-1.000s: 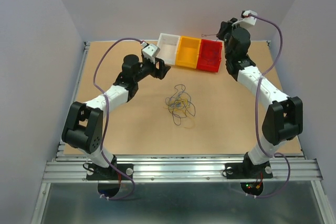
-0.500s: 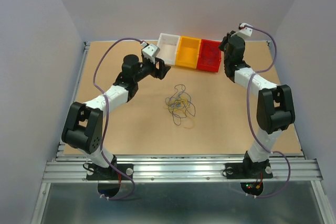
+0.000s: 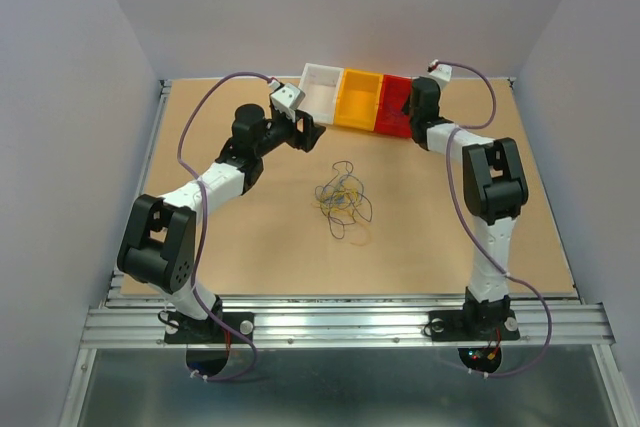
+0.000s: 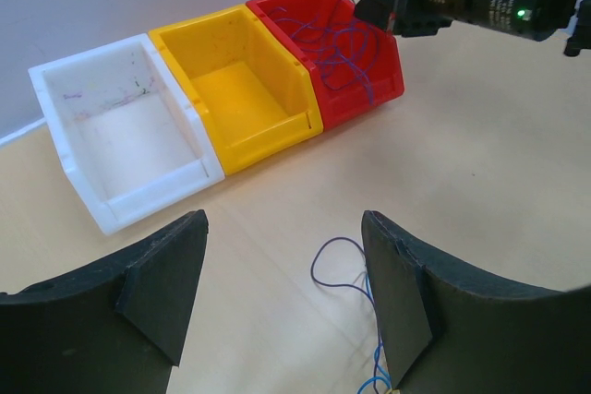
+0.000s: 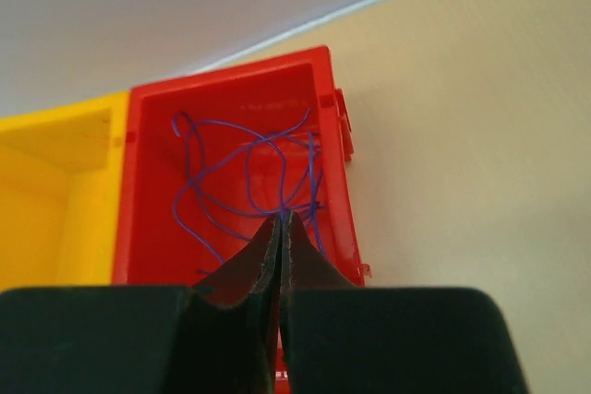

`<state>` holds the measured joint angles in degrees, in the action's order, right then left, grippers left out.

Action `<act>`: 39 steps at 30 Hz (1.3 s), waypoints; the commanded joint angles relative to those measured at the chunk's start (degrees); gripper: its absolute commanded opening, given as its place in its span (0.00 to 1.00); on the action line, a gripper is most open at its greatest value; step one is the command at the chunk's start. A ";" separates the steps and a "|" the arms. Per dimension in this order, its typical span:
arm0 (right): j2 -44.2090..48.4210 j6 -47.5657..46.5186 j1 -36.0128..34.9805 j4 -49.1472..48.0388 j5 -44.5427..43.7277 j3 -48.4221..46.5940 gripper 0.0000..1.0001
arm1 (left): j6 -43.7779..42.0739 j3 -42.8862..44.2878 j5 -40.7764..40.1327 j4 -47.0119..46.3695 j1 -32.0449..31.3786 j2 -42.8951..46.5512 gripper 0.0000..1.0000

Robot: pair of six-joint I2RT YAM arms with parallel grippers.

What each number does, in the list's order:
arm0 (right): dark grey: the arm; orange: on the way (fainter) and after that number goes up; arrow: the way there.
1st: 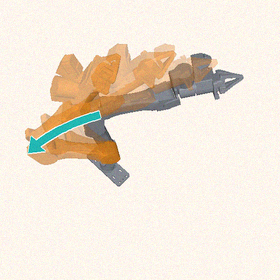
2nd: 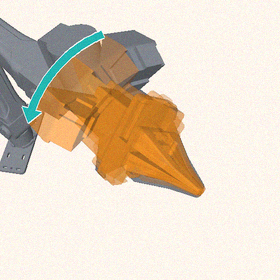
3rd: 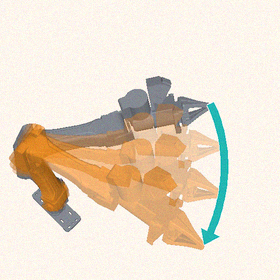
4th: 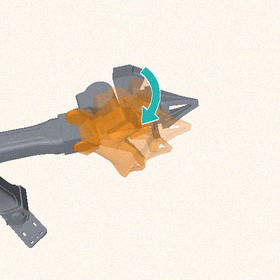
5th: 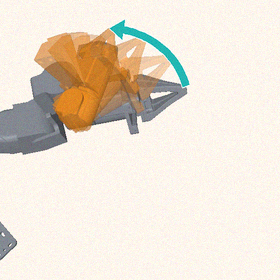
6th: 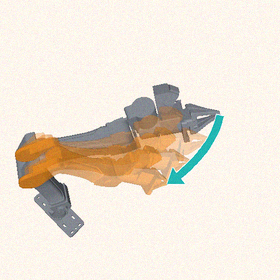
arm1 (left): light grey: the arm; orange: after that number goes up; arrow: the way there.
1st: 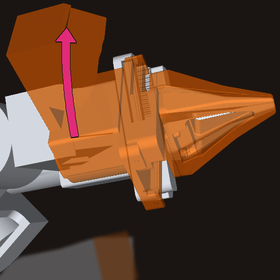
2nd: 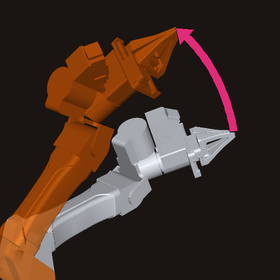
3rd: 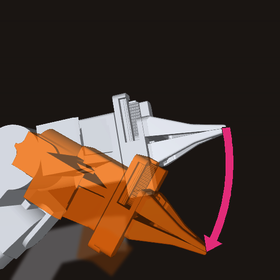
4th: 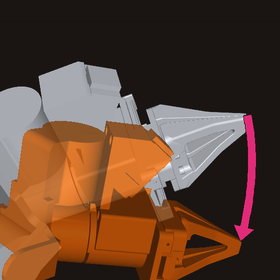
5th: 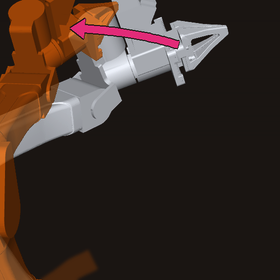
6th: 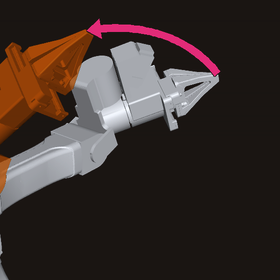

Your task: Untangle the cables

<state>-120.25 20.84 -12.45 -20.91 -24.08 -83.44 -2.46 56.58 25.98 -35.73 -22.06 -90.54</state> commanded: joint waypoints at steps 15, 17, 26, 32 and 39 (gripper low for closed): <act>-21.69 -2.21 -0.74 27.48 -0.27 -34.06 0.01 | 0.00 -0.77 1.27 -2.86 -0.17 3.62 0.79; -23.62 -1.68 -0.74 29.87 -0.18 -36.61 0.01 | 0.00 -0.77 1.27 -2.86 -0.17 3.71 0.79; -23.65 1.04 -0.74 30.14 0.61 -35.65 0.04 | 0.00 -0.85 1.36 -2.86 -0.17 3.62 0.79; -18.01 0.61 -0.91 30.05 0.35 -34.87 0.24 | -0.09 -0.77 1.27 -2.77 -0.17 3.71 0.79; -11.42 0.60 -0.91 29.78 0.17 -31.44 0.36 | -0.27 -0.85 1.09 -2.86 -0.08 3.62 0.79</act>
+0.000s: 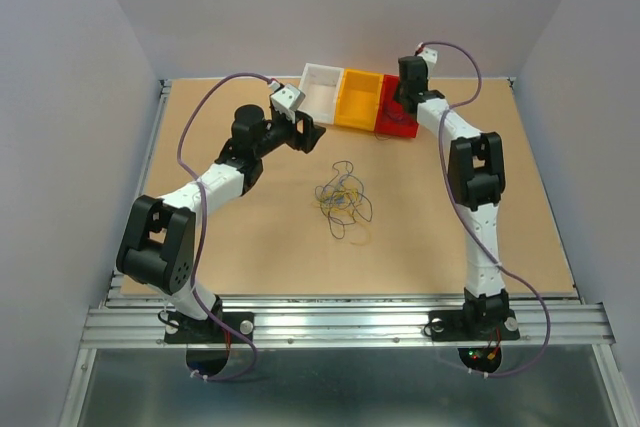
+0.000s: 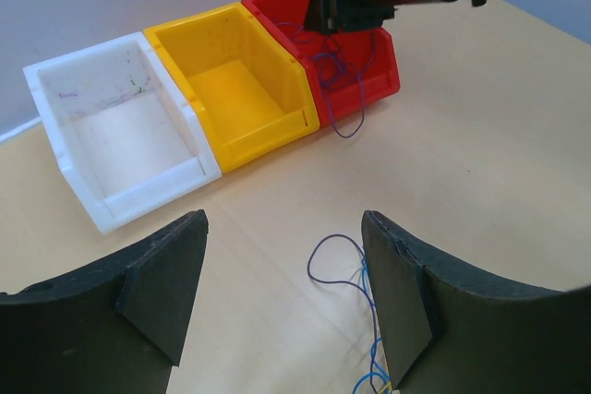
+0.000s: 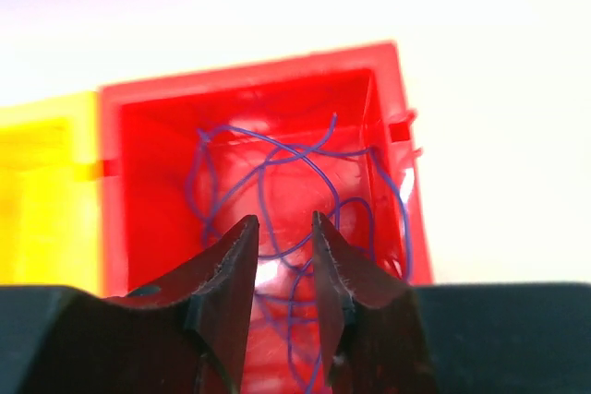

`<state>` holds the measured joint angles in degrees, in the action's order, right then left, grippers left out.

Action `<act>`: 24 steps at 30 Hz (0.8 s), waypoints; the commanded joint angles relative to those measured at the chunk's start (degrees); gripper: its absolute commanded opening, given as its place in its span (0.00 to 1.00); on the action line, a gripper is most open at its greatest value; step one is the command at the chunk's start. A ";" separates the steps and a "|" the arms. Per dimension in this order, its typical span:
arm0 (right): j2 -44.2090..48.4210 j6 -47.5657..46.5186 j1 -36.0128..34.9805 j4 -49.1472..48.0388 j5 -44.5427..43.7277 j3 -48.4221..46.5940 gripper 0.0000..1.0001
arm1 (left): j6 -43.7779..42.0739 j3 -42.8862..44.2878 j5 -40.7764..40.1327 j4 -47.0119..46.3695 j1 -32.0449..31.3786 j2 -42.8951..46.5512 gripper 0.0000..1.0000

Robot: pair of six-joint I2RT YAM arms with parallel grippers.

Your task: Untangle the cables

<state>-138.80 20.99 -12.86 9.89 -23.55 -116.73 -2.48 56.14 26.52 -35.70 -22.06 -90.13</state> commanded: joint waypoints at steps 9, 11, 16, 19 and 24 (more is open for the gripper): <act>19.17 2.65 -0.67 -7.95 1.75 17.04 0.45 | -0.77 -0.50 0.55 -2.79 -0.08 3.38 0.79; 22.07 2.74 -0.85 -9.36 2.45 23.72 0.47 | -0.86 -0.42 0.46 -2.79 -0.17 3.29 0.79; 28.58 1.51 -2.25 -12.79 6.94 35.15 0.61 | -0.86 -0.24 0.46 -2.79 -0.17 2.94 0.79; 30.60 1.68 -3.22 -16.03 9.75 41.83 0.62 | -0.95 -0.33 0.46 -2.79 -0.17 2.94 0.79; 31.84 3.96 -4.36 -24.38 11.77 49.48 0.62 | -1.03 -0.42 0.37 -2.88 -0.08 3.03 0.79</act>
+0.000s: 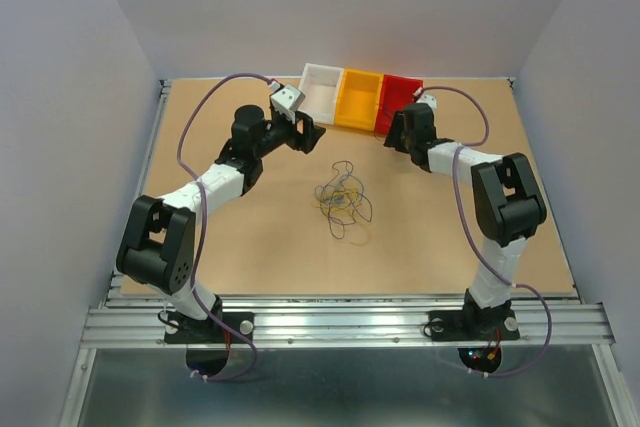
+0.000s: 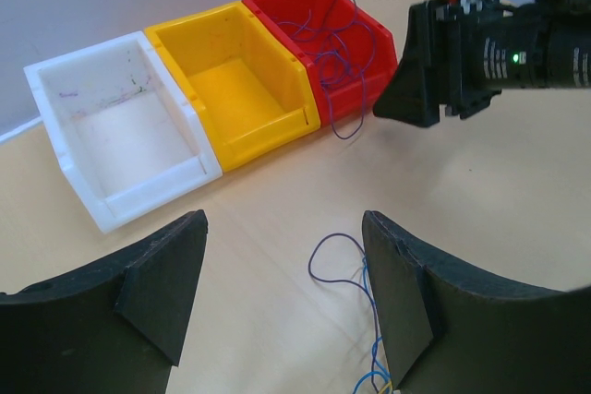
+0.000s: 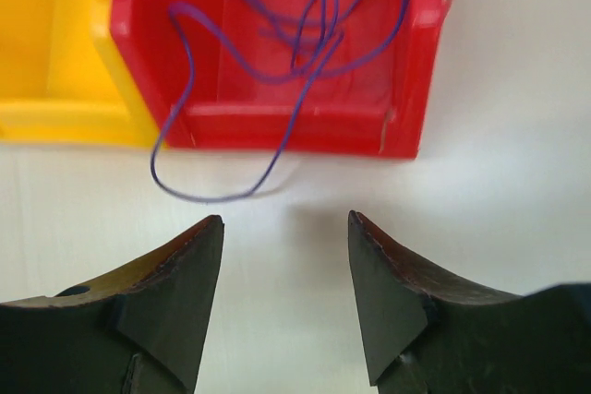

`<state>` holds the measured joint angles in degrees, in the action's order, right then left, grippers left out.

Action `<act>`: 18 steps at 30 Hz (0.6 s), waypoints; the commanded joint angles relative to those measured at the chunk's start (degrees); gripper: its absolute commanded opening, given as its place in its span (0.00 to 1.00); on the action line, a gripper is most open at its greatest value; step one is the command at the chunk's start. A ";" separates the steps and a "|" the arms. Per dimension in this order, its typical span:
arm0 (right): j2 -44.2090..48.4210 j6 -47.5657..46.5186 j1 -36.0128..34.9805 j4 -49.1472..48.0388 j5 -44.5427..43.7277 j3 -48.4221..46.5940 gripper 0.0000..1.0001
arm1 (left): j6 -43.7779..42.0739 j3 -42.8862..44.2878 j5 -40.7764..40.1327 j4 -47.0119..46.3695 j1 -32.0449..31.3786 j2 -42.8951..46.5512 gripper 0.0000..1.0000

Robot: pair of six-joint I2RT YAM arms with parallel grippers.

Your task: Untangle the cables

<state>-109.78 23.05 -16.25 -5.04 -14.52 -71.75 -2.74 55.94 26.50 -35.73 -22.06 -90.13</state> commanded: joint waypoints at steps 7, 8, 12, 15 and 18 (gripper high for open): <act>-1.14 3.58 -1.77 -19.03 2.40 7.32 0.63 | -1.04 -0.13 0.39 -2.77 -0.17 3.03 0.80; -1.66 3.76 -1.77 -20.87 2.31 7.58 0.63 | -0.95 -0.13 0.39 -2.86 -0.08 3.03 0.80; -4.21 4.90 -1.85 -23.35 0.55 6.97 0.64 | -1.04 -0.13 0.48 -2.86 -0.17 2.94 0.80; -6.23 5.43 -1.77 -23.35 0.46 5.31 0.64 | -1.04 0.04 0.74 -2.77 -0.08 2.68 0.80; -7.12 6.30 -1.77 -23.35 -0.67 4.78 0.63 | -1.04 0.22 0.83 -2.77 -0.08 2.41 0.80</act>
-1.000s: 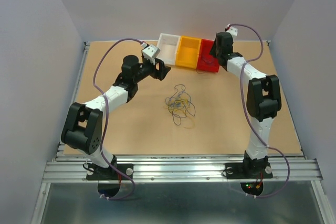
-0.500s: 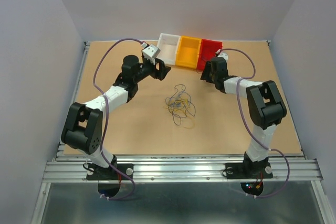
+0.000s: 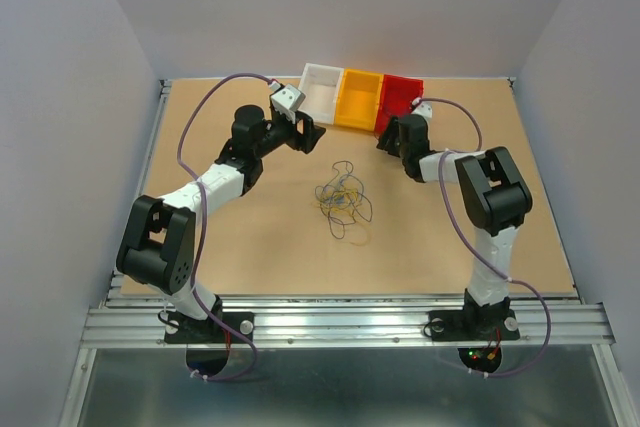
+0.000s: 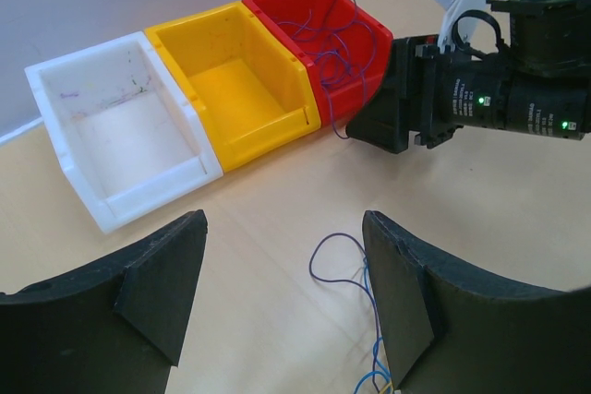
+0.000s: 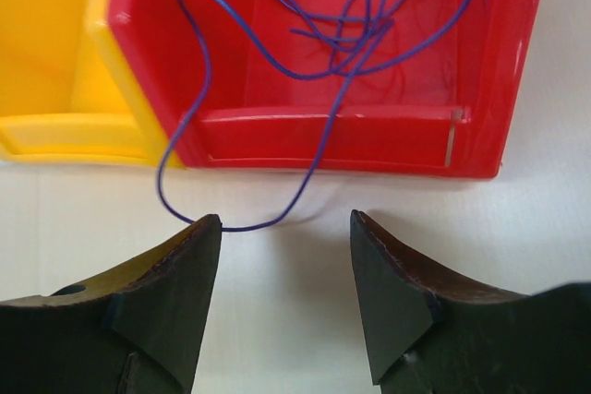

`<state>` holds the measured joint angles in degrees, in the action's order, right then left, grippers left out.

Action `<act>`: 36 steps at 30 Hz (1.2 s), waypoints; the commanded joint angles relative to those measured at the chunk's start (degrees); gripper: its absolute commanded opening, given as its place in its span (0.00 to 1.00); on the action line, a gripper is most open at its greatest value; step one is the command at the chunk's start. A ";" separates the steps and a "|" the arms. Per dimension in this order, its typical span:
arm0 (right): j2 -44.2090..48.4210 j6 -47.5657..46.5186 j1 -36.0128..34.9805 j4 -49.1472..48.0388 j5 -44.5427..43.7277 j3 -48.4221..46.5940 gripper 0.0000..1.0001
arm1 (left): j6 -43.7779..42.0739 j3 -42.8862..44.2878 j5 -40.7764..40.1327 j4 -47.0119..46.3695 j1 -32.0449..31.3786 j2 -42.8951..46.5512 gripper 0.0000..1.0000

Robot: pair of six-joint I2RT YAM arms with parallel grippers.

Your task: Untangle the cables

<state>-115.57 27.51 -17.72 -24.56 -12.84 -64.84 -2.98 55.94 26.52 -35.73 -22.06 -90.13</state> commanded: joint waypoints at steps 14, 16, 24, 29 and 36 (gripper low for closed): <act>-3.53 3.34 -0.30 -6.03 -4.39 -3.54 0.15 | -0.97 0.48 0.81 -2.86 -0.08 1.80 0.80; -2.04 3.43 -0.30 -6.03 -4.12 -3.28 0.06 | -0.97 0.57 0.81 -2.77 -0.17 1.71 0.80; 0.35 2.55 -0.30 4.14 -5.09 -9.59 0.01 | -0.97 0.66 1.07 -2.51 -0.17 1.80 0.80; -0.79 1.15 0.05 8.37 -6.49 -15.48 0.01 | -0.97 0.66 1.16 -2.42 -0.17 1.97 0.80; -4.40 0.09 1.28 12.34 -7.02 -22.16 0.01 | -0.88 0.83 1.34 -2.33 -0.08 1.54 0.79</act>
<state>-118.72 28.75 -17.30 -14.37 -17.85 -81.80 -3.16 55.94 26.76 -35.73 -22.06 -90.13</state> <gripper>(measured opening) 0.042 0.794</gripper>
